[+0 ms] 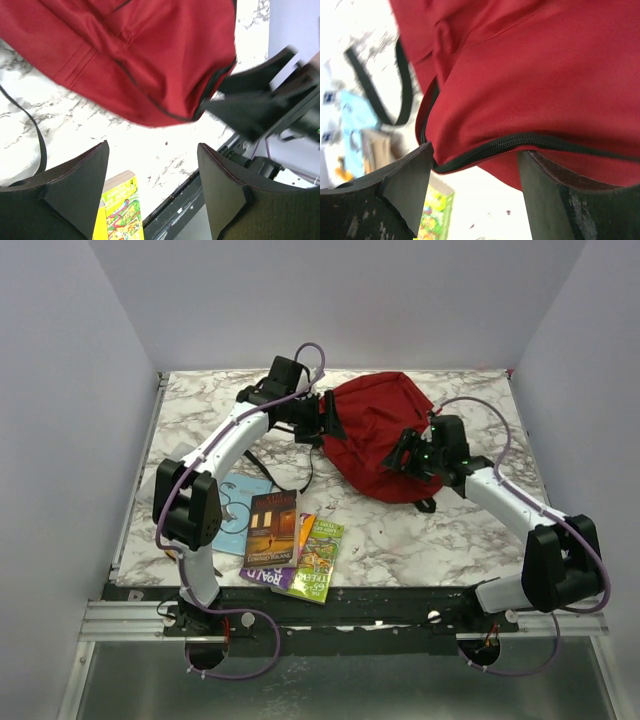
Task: Pack the student bag
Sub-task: Adjust the student bag at the center of the board.
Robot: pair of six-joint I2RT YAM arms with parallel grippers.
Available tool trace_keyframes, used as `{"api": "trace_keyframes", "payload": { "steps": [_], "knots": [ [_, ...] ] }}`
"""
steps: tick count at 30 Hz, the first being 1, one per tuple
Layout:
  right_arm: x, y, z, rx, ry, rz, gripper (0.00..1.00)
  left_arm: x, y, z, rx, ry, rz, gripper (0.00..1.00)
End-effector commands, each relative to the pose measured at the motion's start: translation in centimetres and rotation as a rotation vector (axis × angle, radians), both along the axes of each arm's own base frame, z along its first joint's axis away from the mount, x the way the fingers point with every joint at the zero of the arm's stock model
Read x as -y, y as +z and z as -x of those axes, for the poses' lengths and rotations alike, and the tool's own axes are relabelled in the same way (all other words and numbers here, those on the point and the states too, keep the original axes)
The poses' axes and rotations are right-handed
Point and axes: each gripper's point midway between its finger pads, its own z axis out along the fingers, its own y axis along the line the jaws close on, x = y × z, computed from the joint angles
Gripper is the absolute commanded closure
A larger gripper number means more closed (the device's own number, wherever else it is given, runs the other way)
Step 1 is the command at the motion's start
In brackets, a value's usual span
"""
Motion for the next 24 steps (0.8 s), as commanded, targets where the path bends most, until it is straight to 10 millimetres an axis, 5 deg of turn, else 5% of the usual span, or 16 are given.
{"api": "trace_keyframes", "payload": {
  "steps": [1, 3, 6, 12, 17, 21, 24],
  "knots": [
    [8.1, 0.3, -1.7, 0.004, -0.205, 0.208, 0.28, 1.9, -2.2, 3.2, -0.068, -0.125, -0.005, 0.28],
    [9.2, 0.5, -2.0, -0.007, -0.225, 0.186, 0.26, 3.5, -1.7, 4.7, -0.075, -0.179, 0.03, 0.28],
    [8.1, 0.6, -1.9, -0.023, -0.161, 0.091, 0.23, 5.1, -1.2, 6.8, -0.082, -0.239, 0.053, 0.29],
    [9.3, -2.3, -2.2, -0.078, -0.23, 0.099, 0.19, 5.7, 1.5, 8.7, -0.038, -0.28, 0.101, 0.28],
    [9.0, -2.9, -3.4, -0.061, -0.319, -0.075, 0.37, 5.7, 3.2, 9.5, -0.011, -0.292, 0.136, 0.28],
    [5.6, -3.7, -3.5, -0.052, -0.309, -0.239, 0.62, 5.7, 4.2, 9.9, 0.002, -0.304, 0.158, 0.29],
    [-0.2, -4.5, -2.9, -0.093, -0.197, -0.238, 0.72, 5.4, 4.7, 9.9, 0.018, -0.298, 0.159, 0.28]
  ]
}}
